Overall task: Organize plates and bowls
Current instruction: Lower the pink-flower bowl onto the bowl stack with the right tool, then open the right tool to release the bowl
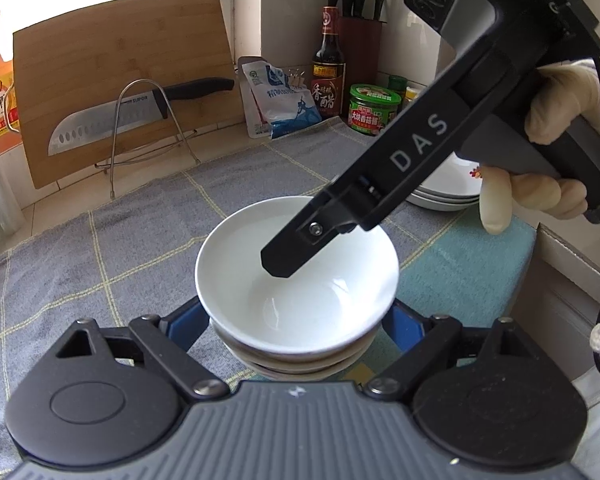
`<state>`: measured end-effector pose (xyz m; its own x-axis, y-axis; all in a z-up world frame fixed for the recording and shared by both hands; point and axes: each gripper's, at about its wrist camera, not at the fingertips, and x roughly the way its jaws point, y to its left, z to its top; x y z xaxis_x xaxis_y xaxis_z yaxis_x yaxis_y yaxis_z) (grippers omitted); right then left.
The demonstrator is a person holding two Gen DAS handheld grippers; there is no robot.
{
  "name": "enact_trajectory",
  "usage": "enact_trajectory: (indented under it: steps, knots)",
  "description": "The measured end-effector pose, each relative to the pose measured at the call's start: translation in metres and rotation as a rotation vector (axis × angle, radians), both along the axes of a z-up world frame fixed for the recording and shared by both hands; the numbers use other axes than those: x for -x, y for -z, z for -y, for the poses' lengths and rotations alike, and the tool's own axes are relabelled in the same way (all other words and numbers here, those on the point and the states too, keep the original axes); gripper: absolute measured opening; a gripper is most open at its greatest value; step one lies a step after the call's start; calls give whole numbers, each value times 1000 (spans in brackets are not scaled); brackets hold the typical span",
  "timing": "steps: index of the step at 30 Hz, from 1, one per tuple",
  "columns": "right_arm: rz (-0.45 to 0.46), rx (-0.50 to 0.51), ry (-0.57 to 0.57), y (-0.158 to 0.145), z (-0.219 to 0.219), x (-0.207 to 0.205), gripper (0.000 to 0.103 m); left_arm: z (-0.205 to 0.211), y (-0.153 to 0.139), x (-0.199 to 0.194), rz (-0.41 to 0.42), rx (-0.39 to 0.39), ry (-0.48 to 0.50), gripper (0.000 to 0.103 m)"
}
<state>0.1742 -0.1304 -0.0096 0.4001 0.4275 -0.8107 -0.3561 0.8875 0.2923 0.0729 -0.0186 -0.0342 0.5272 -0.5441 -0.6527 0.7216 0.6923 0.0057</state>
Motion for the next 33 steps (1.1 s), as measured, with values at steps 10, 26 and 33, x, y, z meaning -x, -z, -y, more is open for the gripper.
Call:
enact_trajectory:
  steps: [10,26,33]
  knots:
    - [20,13,-38,0,-11,0,91,-1,4,0,-12,3,24,95]
    - [254,151,-105,-23,-2,28,103,-35,12,-3,-39,21,92,102]
    - [286,269,-200,-12,-9,56,103,-43,26,-17,-70,-18,86,102]
